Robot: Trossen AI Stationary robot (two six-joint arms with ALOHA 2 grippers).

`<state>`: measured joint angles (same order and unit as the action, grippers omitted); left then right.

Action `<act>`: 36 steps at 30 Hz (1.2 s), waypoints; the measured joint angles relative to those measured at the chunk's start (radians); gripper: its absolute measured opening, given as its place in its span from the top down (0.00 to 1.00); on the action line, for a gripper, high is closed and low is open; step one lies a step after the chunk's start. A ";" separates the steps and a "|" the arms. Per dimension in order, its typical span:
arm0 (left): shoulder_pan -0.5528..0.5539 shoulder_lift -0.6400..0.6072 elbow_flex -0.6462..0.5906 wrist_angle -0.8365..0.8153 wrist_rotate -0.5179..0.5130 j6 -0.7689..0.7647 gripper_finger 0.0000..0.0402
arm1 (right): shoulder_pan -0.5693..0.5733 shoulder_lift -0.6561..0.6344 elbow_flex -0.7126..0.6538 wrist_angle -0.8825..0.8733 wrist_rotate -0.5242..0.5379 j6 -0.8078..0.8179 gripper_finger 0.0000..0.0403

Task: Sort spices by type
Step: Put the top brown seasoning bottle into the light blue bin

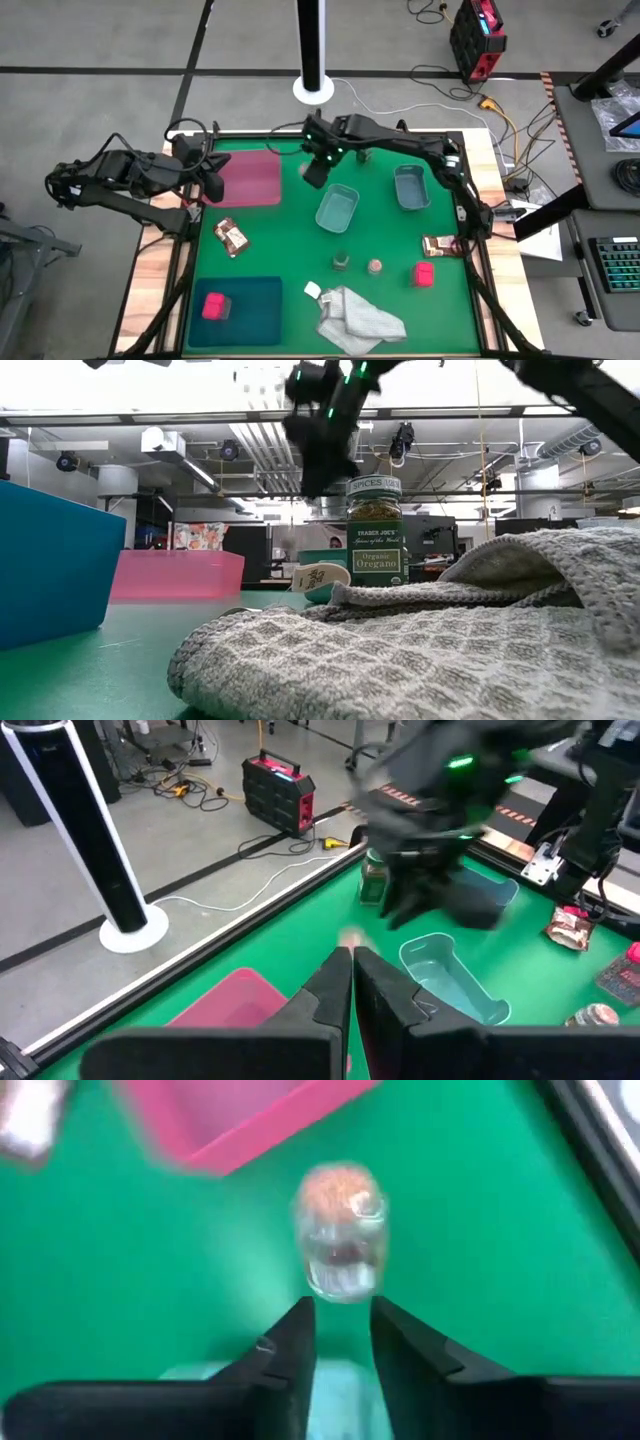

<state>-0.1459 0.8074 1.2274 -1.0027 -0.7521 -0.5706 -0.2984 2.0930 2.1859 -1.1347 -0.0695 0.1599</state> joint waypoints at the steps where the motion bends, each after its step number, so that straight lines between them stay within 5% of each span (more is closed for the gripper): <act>1: 0.000 0.000 0.000 0.000 0.000 -0.005 1.00 | 0.014 -0.027 -0.015 0.000 -0.002 -0.011 0.84; 5: 0.000 0.003 0.000 0.000 0.001 -0.026 1.00 | 0.065 -0.136 -0.148 0.071 0.043 -0.017 0.97; 12: 0.000 0.023 0.000 0.005 0.002 -0.026 1.00 | 0.070 -0.203 -0.368 0.281 0.041 0.094 0.97; 23: -0.002 0.047 0.000 0.008 0.117 -0.072 1.00 | 0.127 -0.101 -0.409 0.559 -0.034 -0.023 0.94; 28: -0.002 0.049 0.000 0.008 0.117 -0.083 1.00 | 0.134 -0.054 -0.410 0.612 -0.036 0.031 0.76; 36: -0.002 0.054 0.000 0.006 0.114 -0.061 1.00 | 0.134 0.032 -0.406 0.707 -0.011 0.257 0.26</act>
<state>-0.1475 0.8614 1.2274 -0.9962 -0.6376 -0.6311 -0.1641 2.1253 1.7796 -0.4282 -0.0807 0.4170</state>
